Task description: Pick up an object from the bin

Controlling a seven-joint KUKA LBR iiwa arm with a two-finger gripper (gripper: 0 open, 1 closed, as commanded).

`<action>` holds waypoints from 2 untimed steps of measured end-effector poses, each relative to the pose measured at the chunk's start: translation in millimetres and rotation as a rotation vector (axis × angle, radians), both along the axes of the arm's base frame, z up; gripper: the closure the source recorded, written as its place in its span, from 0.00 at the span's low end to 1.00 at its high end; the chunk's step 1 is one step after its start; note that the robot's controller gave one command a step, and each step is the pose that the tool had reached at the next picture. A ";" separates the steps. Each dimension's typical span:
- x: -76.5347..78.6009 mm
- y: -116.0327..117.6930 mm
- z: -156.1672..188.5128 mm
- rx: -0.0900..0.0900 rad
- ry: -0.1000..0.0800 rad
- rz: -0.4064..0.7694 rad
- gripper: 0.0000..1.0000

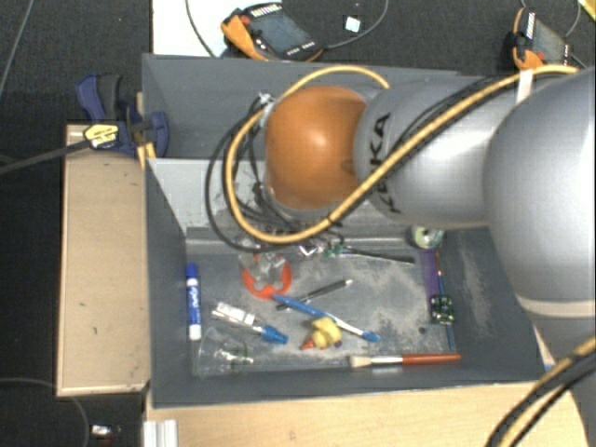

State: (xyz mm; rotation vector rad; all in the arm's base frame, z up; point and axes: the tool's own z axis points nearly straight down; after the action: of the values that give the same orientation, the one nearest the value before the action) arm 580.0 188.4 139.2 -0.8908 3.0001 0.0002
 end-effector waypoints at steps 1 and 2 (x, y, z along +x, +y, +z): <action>1.9 -11.0 -28.3 0.003 -0.001 -0.175 1.00; 1.0 -4.1 -38.2 0.001 -0.002 -0.101 1.00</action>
Offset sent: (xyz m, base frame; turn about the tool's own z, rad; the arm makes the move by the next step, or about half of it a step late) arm -0.0048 0.0260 -0.0676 -0.2533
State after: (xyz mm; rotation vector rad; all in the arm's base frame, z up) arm 581.0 184.3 101.0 -0.7383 3.0392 -0.0005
